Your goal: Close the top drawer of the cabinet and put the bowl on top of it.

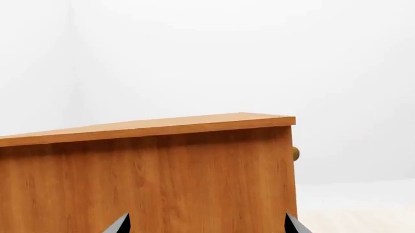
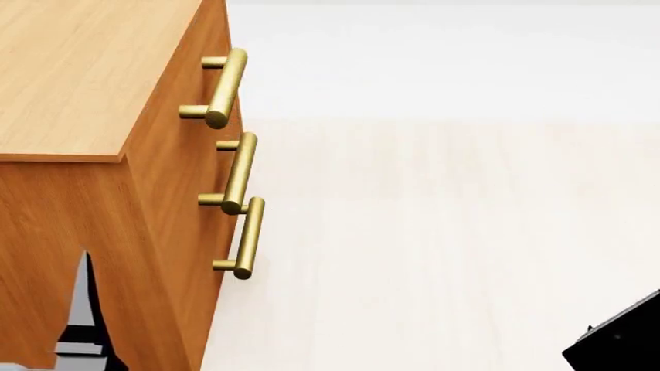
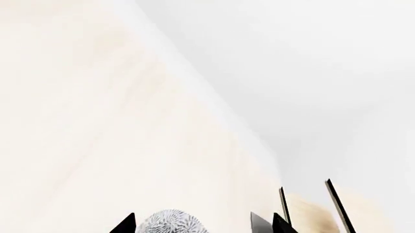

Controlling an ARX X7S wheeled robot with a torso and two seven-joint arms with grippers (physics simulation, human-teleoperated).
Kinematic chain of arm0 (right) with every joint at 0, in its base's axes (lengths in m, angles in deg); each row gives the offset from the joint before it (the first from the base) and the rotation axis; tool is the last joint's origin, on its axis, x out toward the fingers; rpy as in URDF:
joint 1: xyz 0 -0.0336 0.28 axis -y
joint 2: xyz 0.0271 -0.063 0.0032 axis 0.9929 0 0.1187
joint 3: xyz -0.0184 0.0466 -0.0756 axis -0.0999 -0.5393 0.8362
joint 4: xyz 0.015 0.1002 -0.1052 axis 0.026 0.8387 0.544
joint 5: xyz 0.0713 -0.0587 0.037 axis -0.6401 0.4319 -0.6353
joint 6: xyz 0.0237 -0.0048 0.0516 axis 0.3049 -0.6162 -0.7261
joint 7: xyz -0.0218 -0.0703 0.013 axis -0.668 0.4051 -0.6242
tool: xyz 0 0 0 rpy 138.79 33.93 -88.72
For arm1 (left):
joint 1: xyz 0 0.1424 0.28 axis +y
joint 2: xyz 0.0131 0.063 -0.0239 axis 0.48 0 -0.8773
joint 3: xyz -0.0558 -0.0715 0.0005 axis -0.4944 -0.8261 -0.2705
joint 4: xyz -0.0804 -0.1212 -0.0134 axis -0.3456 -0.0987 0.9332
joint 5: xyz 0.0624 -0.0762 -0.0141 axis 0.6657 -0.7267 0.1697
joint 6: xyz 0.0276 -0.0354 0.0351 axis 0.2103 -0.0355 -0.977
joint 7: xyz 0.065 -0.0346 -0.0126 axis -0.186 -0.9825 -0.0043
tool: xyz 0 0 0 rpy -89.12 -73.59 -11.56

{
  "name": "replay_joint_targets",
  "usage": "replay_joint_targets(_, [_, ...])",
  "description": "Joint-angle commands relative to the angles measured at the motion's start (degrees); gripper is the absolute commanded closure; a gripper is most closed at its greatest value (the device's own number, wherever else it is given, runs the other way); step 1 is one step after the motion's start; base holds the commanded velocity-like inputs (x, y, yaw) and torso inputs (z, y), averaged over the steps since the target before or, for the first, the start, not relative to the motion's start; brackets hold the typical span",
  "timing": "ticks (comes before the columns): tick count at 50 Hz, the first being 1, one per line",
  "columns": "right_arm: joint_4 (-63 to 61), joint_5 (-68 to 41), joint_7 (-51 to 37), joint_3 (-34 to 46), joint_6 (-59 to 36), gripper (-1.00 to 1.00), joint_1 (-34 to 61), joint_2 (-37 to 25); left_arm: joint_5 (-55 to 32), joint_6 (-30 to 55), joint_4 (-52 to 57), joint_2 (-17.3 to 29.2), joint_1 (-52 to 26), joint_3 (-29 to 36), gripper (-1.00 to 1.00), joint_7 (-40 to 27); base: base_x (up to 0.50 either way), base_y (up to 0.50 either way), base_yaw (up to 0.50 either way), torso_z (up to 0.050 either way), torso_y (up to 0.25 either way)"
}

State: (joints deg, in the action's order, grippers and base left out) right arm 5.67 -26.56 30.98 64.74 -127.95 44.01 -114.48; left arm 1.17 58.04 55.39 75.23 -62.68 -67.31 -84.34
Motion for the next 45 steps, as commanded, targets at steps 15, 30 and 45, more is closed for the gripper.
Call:
replay_joint_targets(15, [4.43,2.75,-3.46,6.02,11.42,-1.00,-9.44,-2.59,0.68,-0.37,-0.44,0.26,-0.03,1.42,-1.00,-0.51,0.00,0.00,0.00,0.000,0.000])
replay_joint_targets(30, [9.29,4.53,-2.20,7.43,13.83,-1.00,-11.43,0.57,0.91,-0.96,-1.19,0.49,0.00,1.89,-1.00,-0.72,0.00,0.00,0.00,0.000,0.000])
replay_joint_targets(45, [12.67,5.07,-2.48,8.97,17.21,-1.00,-14.20,1.97,0.62,-1.02,-1.22,0.64,-0.06,2.01,-1.00,-0.97,0.00,0.00,0.00,0.000,0.000])
